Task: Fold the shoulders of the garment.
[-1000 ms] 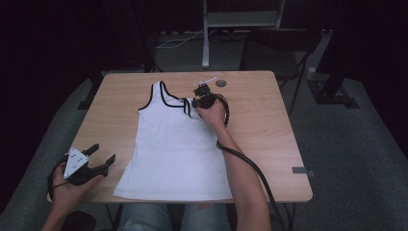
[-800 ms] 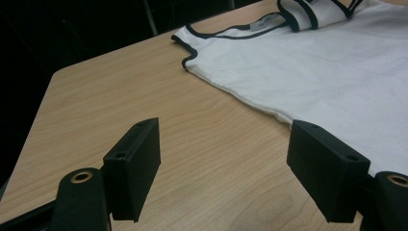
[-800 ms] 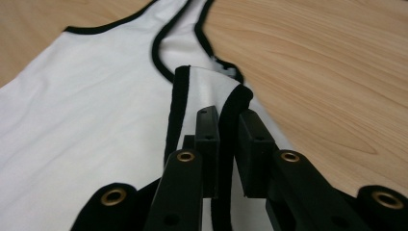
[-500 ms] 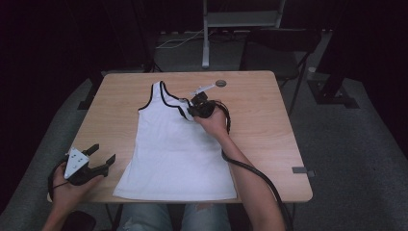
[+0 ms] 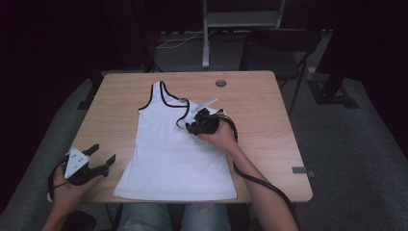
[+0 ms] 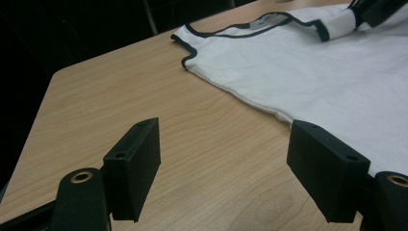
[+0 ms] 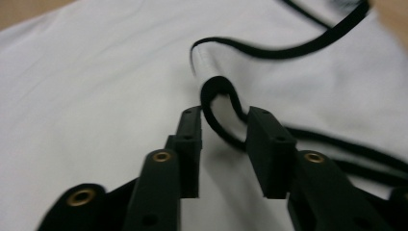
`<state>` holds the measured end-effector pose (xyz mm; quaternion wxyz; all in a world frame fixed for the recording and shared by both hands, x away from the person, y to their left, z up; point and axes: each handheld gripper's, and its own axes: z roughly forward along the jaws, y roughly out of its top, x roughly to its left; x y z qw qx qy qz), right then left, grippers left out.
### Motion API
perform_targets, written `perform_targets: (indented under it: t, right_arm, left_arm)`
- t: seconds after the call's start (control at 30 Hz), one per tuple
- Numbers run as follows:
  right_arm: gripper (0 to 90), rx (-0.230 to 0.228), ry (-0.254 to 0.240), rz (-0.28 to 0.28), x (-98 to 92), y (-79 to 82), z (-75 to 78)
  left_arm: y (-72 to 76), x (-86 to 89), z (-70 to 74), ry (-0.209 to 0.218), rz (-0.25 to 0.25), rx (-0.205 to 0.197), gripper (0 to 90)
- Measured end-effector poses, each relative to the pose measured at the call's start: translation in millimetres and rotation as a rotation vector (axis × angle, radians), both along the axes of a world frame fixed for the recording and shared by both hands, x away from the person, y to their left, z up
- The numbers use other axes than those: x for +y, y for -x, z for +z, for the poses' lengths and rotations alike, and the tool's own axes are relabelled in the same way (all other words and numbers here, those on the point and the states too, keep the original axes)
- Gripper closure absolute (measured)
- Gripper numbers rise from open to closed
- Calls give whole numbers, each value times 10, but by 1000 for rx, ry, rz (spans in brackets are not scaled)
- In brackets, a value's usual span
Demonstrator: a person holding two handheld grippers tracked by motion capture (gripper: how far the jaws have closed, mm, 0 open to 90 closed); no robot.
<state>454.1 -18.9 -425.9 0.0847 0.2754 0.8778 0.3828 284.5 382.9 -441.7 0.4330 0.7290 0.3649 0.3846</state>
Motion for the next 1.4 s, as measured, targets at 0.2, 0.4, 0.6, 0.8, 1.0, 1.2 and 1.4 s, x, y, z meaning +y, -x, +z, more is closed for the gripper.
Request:
perform_targets:
  t: [0.2, 0.4, 0.6, 0.8, 1.0, 1.2, 1.4]
  right_arm:
    - [605, -73, 19, -150, -374, -63, 146]
    - [605, -154, 156, -350, -641, -338, 158]
    - [646, -165, 247, -313, -599, -462, 69]
    - [752, -159, 272, -308, -566, -552, 24]
    - [812, -128, 226, -333, -622, -577, 16]
    - [811, -89, 115, -410, -737, -593, 33]
    - [785, -36, 54, -497, -853, -643, 4]
  left_arm:
    - [-5, -4, 0, -1, 3, 3, 276]
    - [-4, -2, 0, 1, 2, 2, 276]
    - [-3, -2, 0, -2, 0, 2, 276]
    - [1, -5, -1, -1, -1, -1, 276]
    - [-2, -2, 0, -2, -2, 1, 276]
    - [1, -7, -1, -3, -2, 0, 276]
    - [-1, -8, -1, -5, -2, 1, 276]
